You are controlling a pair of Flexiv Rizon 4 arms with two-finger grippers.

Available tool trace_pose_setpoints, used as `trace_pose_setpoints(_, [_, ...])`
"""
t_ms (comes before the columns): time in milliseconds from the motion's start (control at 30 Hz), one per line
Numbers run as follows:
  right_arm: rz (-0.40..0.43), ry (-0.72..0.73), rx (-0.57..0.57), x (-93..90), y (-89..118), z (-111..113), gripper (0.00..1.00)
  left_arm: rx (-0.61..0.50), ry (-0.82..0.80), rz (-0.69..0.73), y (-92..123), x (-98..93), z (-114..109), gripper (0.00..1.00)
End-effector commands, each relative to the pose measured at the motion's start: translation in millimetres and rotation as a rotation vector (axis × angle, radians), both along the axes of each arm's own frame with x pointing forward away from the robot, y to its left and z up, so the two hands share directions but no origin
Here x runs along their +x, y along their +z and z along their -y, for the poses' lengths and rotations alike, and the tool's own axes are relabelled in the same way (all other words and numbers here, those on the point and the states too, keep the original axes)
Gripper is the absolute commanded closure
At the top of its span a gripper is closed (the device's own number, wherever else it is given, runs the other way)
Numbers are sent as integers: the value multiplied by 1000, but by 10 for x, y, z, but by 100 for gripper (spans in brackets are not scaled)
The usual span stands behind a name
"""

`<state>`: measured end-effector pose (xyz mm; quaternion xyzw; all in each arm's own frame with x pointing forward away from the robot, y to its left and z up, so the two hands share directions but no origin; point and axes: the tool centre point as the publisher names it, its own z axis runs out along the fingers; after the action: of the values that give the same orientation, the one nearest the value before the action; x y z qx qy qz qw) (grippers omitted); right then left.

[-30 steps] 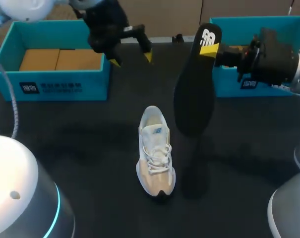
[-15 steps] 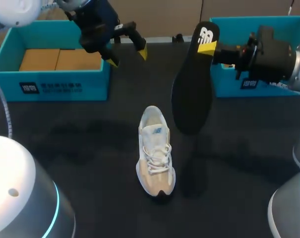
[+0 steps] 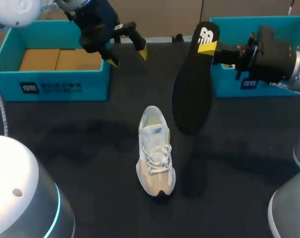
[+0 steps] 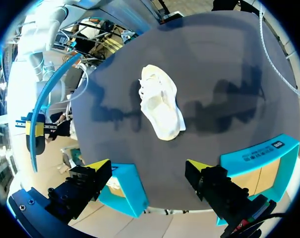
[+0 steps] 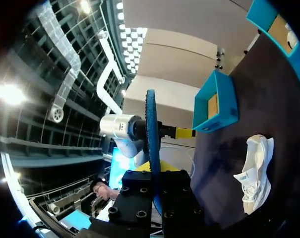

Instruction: Take the shoe out of the shoebox, open the shoe tongue, remove and reinsert the insole, then place the shoe into the shoebox

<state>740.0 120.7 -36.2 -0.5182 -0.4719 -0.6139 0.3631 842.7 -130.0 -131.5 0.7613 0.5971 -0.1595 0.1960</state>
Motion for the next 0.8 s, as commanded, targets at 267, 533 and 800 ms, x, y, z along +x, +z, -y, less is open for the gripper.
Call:
trace_pose_setpoints(267, [-97,31,37,221,-126,29,100,-187,55,-82,107,-94,-80,0])
trace_pose_setpoints(533, [-195,63,71,468,-299,-12,100,-292,54,-149,203,-87,-131,0])
trace_pose_setpoints(800, [-276,97,101,626,-420,-130,100,-427,35,-250,321,-123,-146,0])
